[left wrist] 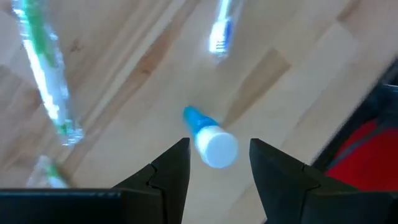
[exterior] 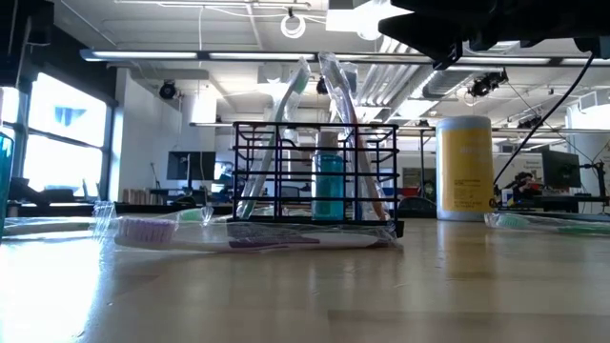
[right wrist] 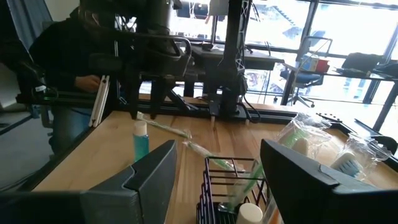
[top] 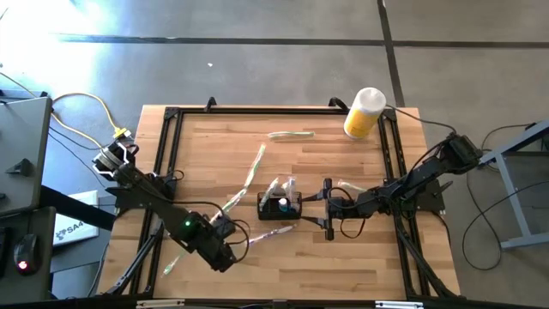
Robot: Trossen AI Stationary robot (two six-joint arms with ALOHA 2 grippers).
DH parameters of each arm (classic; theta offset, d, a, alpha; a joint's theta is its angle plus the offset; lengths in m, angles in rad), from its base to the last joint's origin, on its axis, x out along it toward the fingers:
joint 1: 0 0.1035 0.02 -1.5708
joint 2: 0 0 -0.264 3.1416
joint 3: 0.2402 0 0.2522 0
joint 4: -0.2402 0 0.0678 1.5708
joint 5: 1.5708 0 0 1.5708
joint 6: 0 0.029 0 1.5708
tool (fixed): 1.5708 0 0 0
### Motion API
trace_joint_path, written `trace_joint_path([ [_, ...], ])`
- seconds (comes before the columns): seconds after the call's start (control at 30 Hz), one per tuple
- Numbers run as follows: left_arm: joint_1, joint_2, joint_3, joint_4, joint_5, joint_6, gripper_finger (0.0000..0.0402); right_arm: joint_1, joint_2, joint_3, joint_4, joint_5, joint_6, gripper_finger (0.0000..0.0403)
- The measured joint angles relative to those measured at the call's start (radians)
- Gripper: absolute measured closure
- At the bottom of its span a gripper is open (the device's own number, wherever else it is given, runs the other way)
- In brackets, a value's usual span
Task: Pick & Place toothbrushing station
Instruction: Put the blue mouthwash into the black wire organizer
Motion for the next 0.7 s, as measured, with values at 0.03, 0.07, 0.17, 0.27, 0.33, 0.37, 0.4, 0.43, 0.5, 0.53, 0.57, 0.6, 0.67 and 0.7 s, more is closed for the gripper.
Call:
trace_joint_path([
  [0.03,0.0,0.0,0.0,0.001,0.001,0.001,0.024,0.0,0.0,0.0,0.0,0.0,0.0,0.0177],
  [0.07,0.0,0.0,0.0,-0.002,0.001,-0.001,0.024,0.0,0.0,0.0,0.0,0.0,0.0,0.0177],
  [0.17,0.0,0.0,0.0,-0.003,0.001,-0.007,0.024,0.0,0.0,0.0,-0.002,0.0,0.002,0.0177],
  [0.27,0.0,0.0,0.0,-0.005,0.001,-0.016,0.024,0.0,0.0,0.0,-0.002,0.0,0.002,0.0177],
  [0.33,0.0,0.0,0.0,-0.002,0.001,-0.016,0.024,0.0,0.0,0.0,-0.002,0.0,0.002,0.0177],
  [0.37,0.0,0.0,0.0,0.002,0.001,-0.017,0.024,0.0,0.0,0.0,-0.002,0.0,0.002,0.0177],
  [0.4,0.0,0.0,0.0,0.009,0.0,-0.022,0.024,0.0,0.0,0.0,-0.002,0.0,0.002,0.0177],
  [0.43,-0.001,0.0,0.0,0.017,-0.001,-0.027,0.024,0.0,0.0,0.0,-0.002,0.0,0.002,0.0177],
  [0.5,-0.001,0.0,0.0,0.018,-0.002,-0.036,0.024,0.0,0.0,0.0,-0.002,0.0,0.002,0.0177],
  [0.53,-0.001,0.003,0.0,0.016,-0.002,-0.042,0.024,0.0,0.0,0.0,-0.002,0.0,0.002,0.0177],
  [0.57,-0.001,0.008,0.0,0.017,-0.002,-0.047,0.024,0.0,0.0,0.0,-0.002,0.0,0.002,0.0177],
  [0.6,-0.001,0.012,0.0,0.014,-0.001,-0.05,0.024,0.0,0.0,0.0,-0.002,0.0,0.002,0.0177],
  [0.67,-0.001,0.023,0.0,0.013,0.009,-0.051,0.024,0.0,0.0,0.0,-0.003,0.0,0.002,0.0177],
  [0.7,-0.001,0.029,0.0,0.017,0.012,-0.051,0.024,0.0,0.0,0.0,-0.002,0.0,0.002,0.0177],
])
